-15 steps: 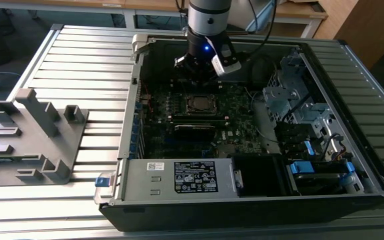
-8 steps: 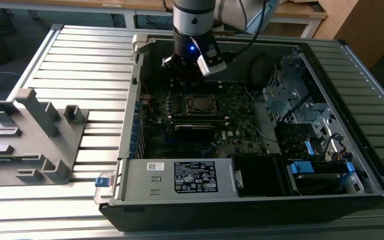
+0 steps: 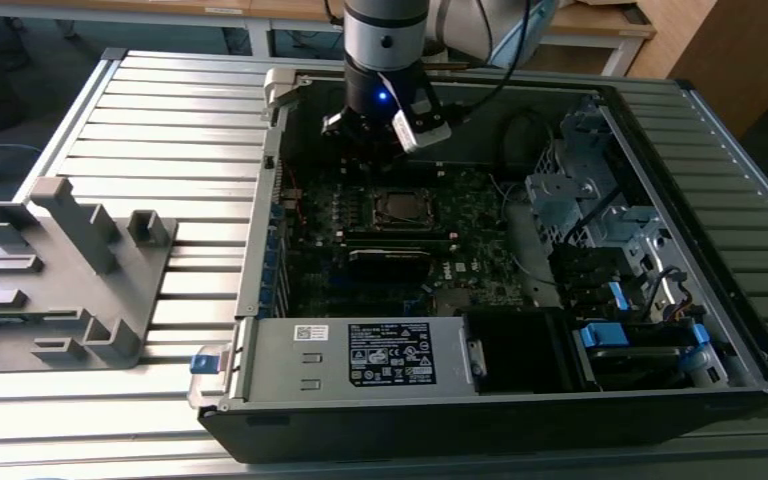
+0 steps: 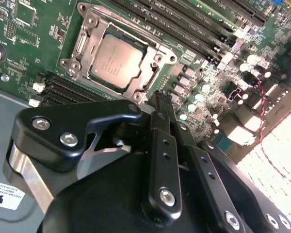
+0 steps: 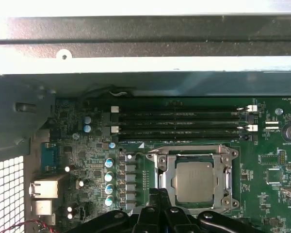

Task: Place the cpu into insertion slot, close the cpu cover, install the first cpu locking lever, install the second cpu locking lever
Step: 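Install the first cpu locking lever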

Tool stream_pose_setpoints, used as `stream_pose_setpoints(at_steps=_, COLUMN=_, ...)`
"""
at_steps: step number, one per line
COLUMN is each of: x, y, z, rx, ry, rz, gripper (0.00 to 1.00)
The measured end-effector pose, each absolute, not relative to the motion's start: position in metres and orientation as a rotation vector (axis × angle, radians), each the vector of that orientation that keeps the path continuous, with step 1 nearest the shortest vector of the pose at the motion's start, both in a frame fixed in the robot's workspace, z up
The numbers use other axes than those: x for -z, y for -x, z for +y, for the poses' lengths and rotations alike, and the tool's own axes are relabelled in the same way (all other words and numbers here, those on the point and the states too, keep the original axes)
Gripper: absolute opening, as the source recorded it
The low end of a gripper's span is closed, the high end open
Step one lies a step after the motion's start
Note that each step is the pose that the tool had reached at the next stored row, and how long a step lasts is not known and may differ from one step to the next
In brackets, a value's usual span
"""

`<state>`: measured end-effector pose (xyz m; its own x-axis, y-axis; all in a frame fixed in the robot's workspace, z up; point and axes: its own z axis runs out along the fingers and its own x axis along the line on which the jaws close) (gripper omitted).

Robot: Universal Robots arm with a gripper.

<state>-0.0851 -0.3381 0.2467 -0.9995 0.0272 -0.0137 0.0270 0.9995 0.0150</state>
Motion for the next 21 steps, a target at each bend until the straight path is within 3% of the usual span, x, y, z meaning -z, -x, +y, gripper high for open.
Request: stream_pose_setpoints(at_steps=21, x=-0.255, y=0.102, z=-0.338, rx=-0.045, ry=-0.042, rz=3.114, gripper=0.11)
